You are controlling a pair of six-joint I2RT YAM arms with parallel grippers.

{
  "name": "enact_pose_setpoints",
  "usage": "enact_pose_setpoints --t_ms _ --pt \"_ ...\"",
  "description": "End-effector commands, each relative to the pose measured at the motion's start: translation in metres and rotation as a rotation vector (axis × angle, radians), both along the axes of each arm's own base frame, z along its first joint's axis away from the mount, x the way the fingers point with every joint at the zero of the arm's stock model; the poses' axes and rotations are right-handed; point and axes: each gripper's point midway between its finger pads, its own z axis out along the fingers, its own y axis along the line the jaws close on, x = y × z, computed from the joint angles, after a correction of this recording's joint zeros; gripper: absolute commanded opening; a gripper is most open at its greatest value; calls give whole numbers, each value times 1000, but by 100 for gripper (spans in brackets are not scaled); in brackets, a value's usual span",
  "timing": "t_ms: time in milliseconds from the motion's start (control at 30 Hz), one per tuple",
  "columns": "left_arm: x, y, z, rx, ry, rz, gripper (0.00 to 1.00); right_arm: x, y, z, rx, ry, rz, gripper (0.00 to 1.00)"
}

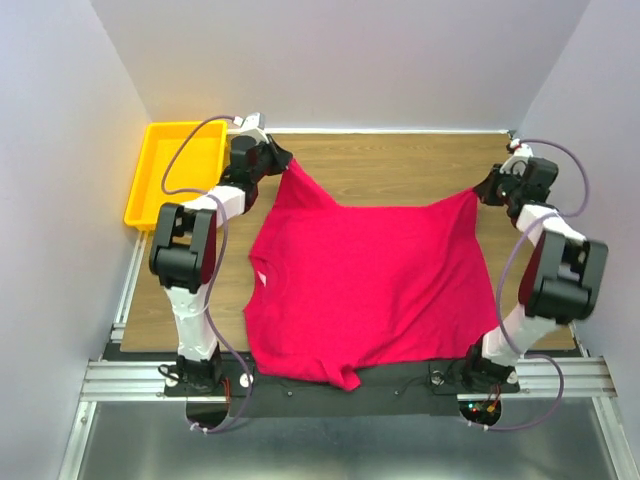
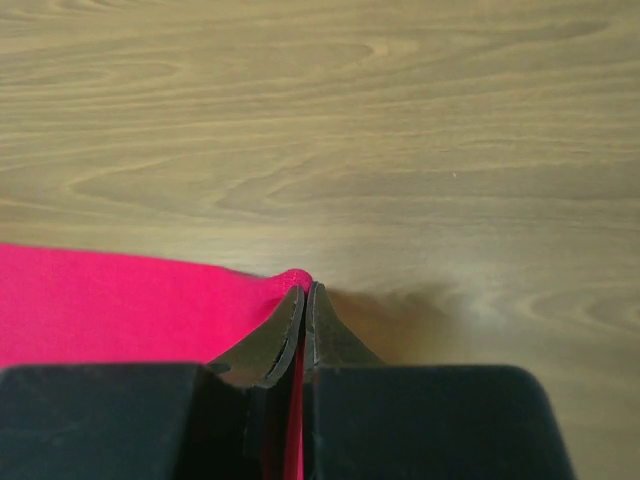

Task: Fold and stack the t-shirts
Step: Flatten the tshirt out

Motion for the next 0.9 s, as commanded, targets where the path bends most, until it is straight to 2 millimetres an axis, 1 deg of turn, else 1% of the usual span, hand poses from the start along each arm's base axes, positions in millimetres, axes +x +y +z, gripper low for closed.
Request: enact_pose_setpoints --t_ms 0,33,67,100,133,167,200,233,267,300,333,367,433,500,533,567,667,700,867 --pt "34 5 85 -22 -201 91 0 54 -7 14 -8 -174 19 1" --pt "38 7 76 -12 -168 102 0 65 -10 15 -14 -184 16 1" --pt "44 9 67 -3 -151 125 0 71 -12 10 -13 -175 6 1" --pt "49 10 72 0 -159 134 0 77 -14 -8 5 -143 2 1" --pt "51 12 69 8 -153 144 0 87 -17 0 3 -163 -2 1" --pt "55 15 66 19 -149 169 0 91 -18 -3 7 -160 -3 0" --pt "58 17 69 19 -155 175 0 97 -17 -16 29 -135 -6 1" --pt "62 18 61 25 -143 176 0 103 -19 -11 31 -147 -3 1" --pt "65 18 65 23 -150 179 0 108 -18 -13 37 -145 -3 1" --pt "67 19 63 28 -147 179 0 111 -18 -15 43 -139 -5 1" --pt "69 20 61 35 -142 181 0 113 -17 -25 54 -117 -8 1" --pt "71 21 61 39 -141 188 0 118 -20 -21 50 -127 -14 1" --pt "75 23 57 47 -139 193 0 121 -22 -26 57 -117 -24 0" --pt "78 24 62 48 -147 193 0 124 -24 -24 46 -124 -29 1" --pt "79 23 57 55 -134 191 0 125 -25 -22 42 -127 -32 1" --pt "81 23 60 56 -141 184 0 126 -26 -23 41 -126 -32 1" --pt "86 19 59 63 -135 167 0 128 -27 -19 33 -134 -33 0" --pt "87 19 56 68 -126 164 0 128 -27 -17 35 -138 -32 1" --pt "87 16 59 69 -134 136 0 127 -26 -13 41 -142 -36 0"
